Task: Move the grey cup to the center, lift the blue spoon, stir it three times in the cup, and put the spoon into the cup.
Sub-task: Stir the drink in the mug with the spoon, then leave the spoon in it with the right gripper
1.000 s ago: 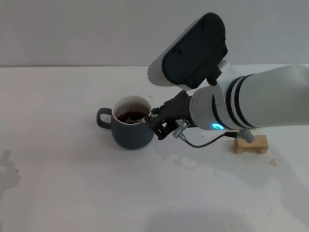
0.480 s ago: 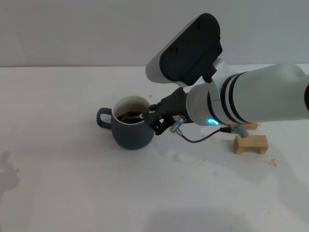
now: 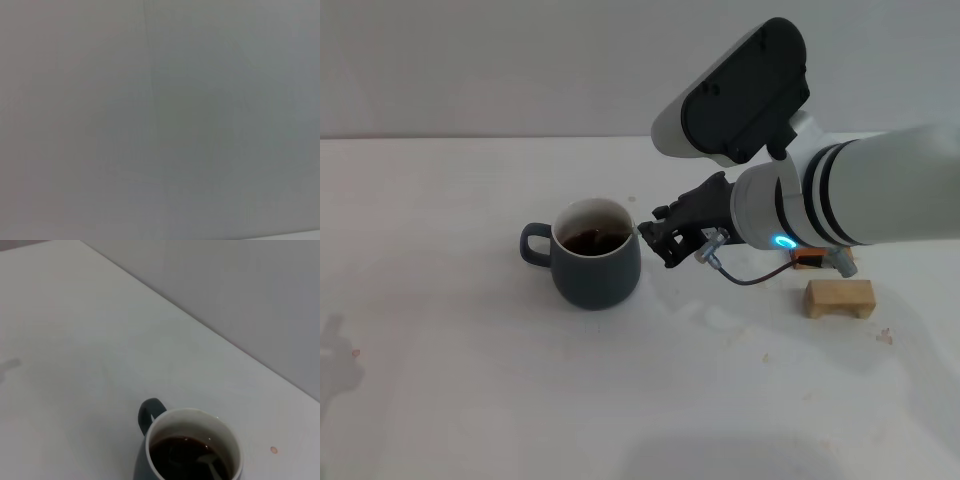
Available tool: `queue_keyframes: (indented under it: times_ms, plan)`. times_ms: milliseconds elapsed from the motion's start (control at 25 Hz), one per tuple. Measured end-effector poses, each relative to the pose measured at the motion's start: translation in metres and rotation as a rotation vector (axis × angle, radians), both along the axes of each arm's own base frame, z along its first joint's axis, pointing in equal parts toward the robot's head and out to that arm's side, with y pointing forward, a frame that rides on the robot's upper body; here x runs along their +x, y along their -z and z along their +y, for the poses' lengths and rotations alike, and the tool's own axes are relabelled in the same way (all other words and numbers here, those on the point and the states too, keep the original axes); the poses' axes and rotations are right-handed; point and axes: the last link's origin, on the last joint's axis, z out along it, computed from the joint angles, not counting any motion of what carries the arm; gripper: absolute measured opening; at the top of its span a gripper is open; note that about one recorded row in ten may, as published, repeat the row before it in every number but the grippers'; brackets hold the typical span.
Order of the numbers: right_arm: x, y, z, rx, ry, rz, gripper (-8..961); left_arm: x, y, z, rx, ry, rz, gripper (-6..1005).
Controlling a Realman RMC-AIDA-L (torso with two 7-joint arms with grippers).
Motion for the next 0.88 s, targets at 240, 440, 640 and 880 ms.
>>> queue_keyframes:
  times_ms: [240, 440, 640, 880]
  plan:
    - [-0.002, -0.001, -0.009, -0.021, -0.001, -0.004, 161, 0.001, 0.001, 0.001, -0.002, 0.005, -0.002, -2]
    - [-0.004, 0.002, -0.014, -0.038, -0.013, -0.007, 159, 0.002, 0.001, 0.002, -0.002, 0.008, -0.003, -2]
    - [-0.010, 0.007, -0.014, -0.044, -0.038, -0.005, 160, 0.003, 0.001, 0.003, -0.002, 0.010, -0.004, -2]
    - [-0.018, 0.013, -0.010, -0.040, -0.071, 0.002, 160, 0.003, 0.002, 0.002, -0.002, 0.009, -0.005, -2]
